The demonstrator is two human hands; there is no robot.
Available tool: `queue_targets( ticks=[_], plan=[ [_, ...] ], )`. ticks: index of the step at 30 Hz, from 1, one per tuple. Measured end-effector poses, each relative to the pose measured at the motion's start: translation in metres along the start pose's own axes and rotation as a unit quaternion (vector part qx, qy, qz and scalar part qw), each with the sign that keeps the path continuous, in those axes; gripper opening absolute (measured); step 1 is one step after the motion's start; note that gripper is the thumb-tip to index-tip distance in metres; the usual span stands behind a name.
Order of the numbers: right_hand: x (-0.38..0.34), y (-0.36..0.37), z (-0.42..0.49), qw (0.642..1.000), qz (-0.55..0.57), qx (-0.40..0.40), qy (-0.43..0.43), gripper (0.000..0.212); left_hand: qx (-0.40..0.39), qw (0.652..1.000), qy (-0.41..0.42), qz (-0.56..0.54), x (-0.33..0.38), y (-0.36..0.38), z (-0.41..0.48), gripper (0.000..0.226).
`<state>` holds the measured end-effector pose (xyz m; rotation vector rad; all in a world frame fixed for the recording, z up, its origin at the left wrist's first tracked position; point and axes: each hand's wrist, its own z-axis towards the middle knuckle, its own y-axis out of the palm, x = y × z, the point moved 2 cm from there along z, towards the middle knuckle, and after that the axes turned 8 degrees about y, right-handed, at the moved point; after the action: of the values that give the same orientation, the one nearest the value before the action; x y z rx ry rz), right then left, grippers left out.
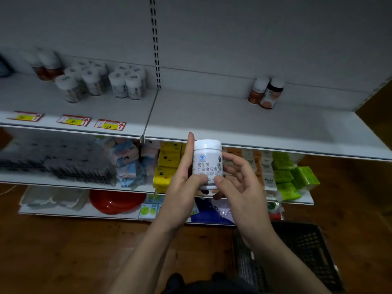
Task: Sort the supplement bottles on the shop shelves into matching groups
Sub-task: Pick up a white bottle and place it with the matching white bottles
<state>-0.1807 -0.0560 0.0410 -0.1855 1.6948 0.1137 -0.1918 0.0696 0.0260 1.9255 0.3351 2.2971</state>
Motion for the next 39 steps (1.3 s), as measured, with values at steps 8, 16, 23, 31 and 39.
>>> queue_targets(
  ticks=[8, 16, 23, 31, 39],
  plan=[
    [0.001, -0.033, -0.001, 0.997, 0.063, -0.021, 0.037, 0.033, 0.011, 0.998, 0.030, 0.052, 0.003, 0.036, -0.005, 0.076],
    [0.002, -0.091, 0.000, 0.994, 0.088, -0.038, 0.049, 0.032, 0.026, 0.996, 0.023, 0.083, -0.006, 0.092, -0.002, 0.078],
    [0.007, -0.132, 0.007, 0.994, 0.084, -0.059, 0.046, 0.035, 0.059, 0.994, 0.008, 0.087, -0.016, 0.132, 0.001, 0.079],
    [0.007, -0.136, 0.023, 0.990, 0.075, -0.117, 0.034, 0.035, 0.117, 0.989, -0.024, 0.084, -0.011, 0.142, 0.002, 0.076],
    [-0.004, -0.093, 0.033, 0.987, 0.078, -0.136, 0.018, 0.033, 0.154, 0.985, -0.031, 0.074, 0.002, 0.105, 0.007, 0.079]
  ],
)
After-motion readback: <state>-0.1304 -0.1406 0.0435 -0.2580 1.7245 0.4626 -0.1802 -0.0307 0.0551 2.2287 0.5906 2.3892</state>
